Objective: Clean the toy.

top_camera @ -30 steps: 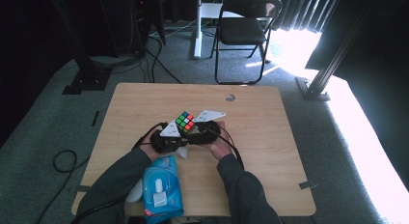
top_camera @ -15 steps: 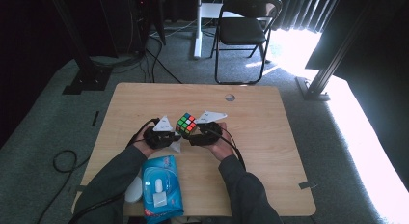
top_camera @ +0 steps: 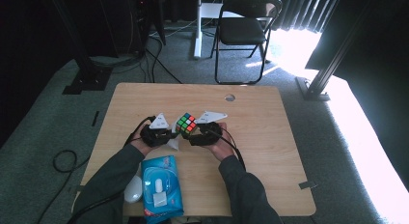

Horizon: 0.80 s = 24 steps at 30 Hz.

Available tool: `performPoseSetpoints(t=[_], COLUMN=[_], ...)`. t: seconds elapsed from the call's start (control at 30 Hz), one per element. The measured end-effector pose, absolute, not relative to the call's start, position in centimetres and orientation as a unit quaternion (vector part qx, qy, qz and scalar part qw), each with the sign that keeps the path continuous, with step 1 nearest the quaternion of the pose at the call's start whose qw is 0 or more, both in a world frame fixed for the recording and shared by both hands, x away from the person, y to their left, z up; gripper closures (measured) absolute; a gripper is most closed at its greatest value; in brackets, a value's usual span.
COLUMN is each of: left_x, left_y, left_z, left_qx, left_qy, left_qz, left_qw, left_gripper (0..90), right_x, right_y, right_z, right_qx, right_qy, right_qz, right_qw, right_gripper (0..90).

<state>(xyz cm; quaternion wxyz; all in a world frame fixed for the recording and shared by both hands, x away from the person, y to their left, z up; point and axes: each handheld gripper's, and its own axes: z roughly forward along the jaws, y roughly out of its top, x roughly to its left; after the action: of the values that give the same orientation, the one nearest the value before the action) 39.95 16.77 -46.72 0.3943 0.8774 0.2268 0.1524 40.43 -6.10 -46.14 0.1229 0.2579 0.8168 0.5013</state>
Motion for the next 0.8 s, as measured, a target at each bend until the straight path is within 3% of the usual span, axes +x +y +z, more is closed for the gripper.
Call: performPoseSetpoints(t=[0.8], left_x=[38.2], left_y=[14.1], left_z=[-47.2], left_qx=[0.901], left_qy=[0.162], left_qz=[0.132], left_qw=[0.380], left_gripper=[83.0], right_x=[40.7], right_y=[-5.6], right_z=[-46.3], right_qx=[0.260], right_qy=[0.816], right_qz=[0.502], right_qw=[0.121], right_gripper=[34.0])
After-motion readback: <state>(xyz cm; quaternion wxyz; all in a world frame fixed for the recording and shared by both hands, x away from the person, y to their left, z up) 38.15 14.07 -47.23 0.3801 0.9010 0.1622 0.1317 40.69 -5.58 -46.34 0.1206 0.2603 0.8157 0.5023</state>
